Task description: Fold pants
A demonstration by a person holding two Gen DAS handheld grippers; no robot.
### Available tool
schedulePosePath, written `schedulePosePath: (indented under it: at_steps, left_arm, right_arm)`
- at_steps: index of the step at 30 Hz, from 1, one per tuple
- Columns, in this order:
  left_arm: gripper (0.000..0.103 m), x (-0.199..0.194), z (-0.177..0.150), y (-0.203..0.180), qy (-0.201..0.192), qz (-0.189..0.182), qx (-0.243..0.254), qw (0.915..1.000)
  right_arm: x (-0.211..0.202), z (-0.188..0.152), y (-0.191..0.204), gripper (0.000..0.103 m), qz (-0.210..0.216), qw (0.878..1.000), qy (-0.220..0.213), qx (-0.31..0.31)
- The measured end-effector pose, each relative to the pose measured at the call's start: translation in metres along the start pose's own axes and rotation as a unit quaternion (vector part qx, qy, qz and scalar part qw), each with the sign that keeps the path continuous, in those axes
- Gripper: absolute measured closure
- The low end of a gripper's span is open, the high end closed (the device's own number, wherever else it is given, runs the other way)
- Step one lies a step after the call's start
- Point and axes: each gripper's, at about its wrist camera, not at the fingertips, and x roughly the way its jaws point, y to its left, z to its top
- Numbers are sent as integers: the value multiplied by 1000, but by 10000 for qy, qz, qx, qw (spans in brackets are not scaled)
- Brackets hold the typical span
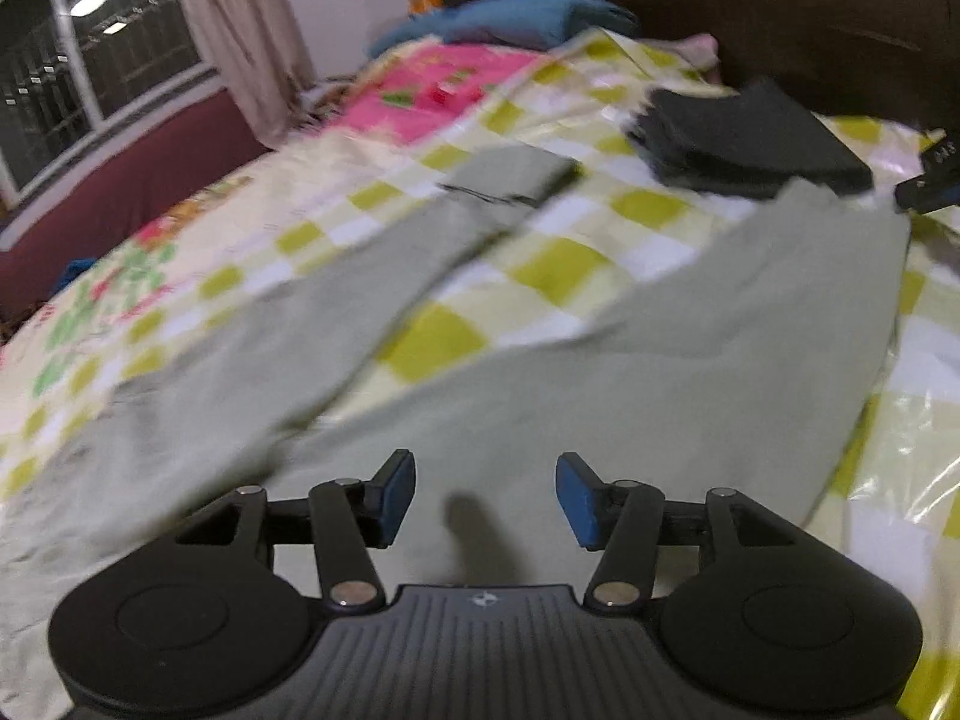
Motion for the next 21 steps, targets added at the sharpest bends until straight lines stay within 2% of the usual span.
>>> schedulePosePath:
  at_steps: [2, 5, 8, 11, 12, 14, 15, 18, 21]
  left_arm:
    - [35, -11, -6, 25, -49, 261, -54, 9996]
    - [35, -22, -20, 71, -13, 675, -119, 9976]
    - [35, -21, -31, 121, 88, 1118, -55, 9937]
    - [35, -14, -43, 177, 188, 1583, 62, 9872]
    - [35, -9, -46, 196, 231, 1704, 80, 9851]
    - [35, 4, -51, 238, 387, 1936, 97, 9803]
    - [35, 10, -53, 258, 478, 1993, 79, 9787]
    - [35, 31, -56, 315, 762, 2062, -135, 9754]
    - [35, 54, -56, 356, 969, 1760, -479, 9784]
  right_arm:
    - [-7, 8, 19, 85, 201, 9992, -105, -318]
    - [-2, 14, 70, 78, 888, 9908, -19, -1020]
    - [14, 15, 138, 76, 1848, 9676, 291, -1698]
    - [40, 16, 226, 75, 2558, 9315, 528, -2530]
    - [52, 16, 261, 74, 2752, 9154, 585, -2881]
    - [72, 14, 323, 71, 3067, 8791, 723, -3576]
    - [85, 13, 359, 67, 3225, 8541, 820, -3998]
    - [111, 4, 429, 61, 3394, 8048, 810, -4802]
    - [138, 6, 472, 61, 3489, 7837, 973, -5046]
